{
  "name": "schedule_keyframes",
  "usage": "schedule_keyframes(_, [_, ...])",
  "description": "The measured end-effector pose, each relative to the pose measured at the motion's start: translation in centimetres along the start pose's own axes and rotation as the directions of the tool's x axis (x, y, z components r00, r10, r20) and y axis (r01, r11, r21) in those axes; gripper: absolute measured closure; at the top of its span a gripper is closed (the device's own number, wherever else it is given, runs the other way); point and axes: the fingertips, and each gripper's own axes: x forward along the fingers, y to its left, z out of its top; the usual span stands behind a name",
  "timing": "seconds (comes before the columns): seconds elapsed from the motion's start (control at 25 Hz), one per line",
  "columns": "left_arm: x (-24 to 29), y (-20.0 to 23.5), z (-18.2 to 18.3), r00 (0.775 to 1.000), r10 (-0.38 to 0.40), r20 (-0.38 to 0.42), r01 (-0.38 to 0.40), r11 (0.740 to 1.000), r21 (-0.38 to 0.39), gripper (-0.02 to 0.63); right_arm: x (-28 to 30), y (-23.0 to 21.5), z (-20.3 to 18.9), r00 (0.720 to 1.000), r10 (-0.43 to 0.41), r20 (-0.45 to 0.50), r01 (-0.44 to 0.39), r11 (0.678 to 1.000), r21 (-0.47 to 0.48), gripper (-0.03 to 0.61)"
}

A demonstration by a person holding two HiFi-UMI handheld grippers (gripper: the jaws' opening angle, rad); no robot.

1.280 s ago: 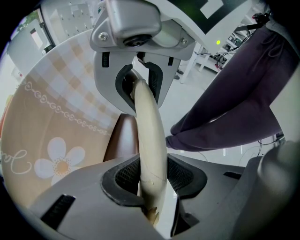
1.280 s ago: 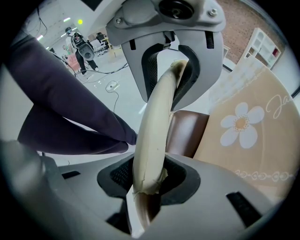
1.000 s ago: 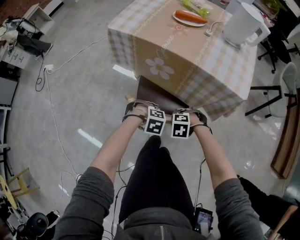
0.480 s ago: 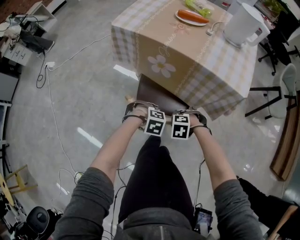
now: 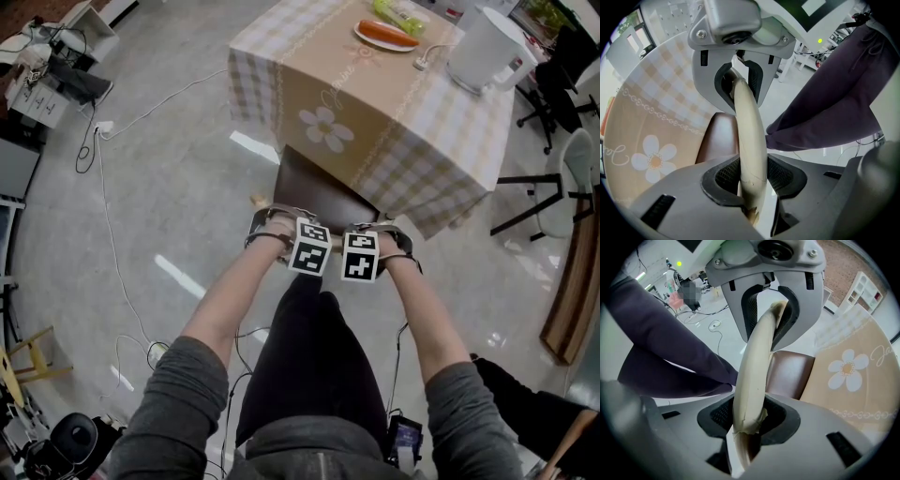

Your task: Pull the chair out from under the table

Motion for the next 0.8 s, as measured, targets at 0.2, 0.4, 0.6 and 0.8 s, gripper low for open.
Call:
schedule_keyframes(0.2, [0.0, -0.7, 0.0, 1.0, 0.002, -0.01, -0.002, 1.0, 0.002, 0.462, 0.0, 0.6, 0.3, 1.0, -0.004, 0.0, 0.004, 1.0, 0.001, 0.451])
schedule_keyframes(0.4, [0.2, -1.2, 0.1, 1.0, 0.003, -0.014, -0.003, 1.0, 0.0, 0.462, 0.2, 1.2, 0.4, 1.0, -0.007, -0.002, 0.007, 1.0, 0.001, 0.451])
schedule_keyframes(0.6, [0.1, -1.5, 0.3, 1.0, 0.006, -0.022, -0.006, 1.0, -0.004, 0.462, 0.1, 1.4, 0.3, 1.0, -0.016, -0.008, 0.016, 1.0, -0.002, 0.451])
schedule_keyframes(0.8, [0.3, -2.1, 0.6, 1.0, 0.008, -0.016, -0.008, 1.0, -0.01, 0.463, 0.2, 2.1, 0.3, 1.0, -0.014, -0.004, 0.014, 1.0, -0.007, 0.451])
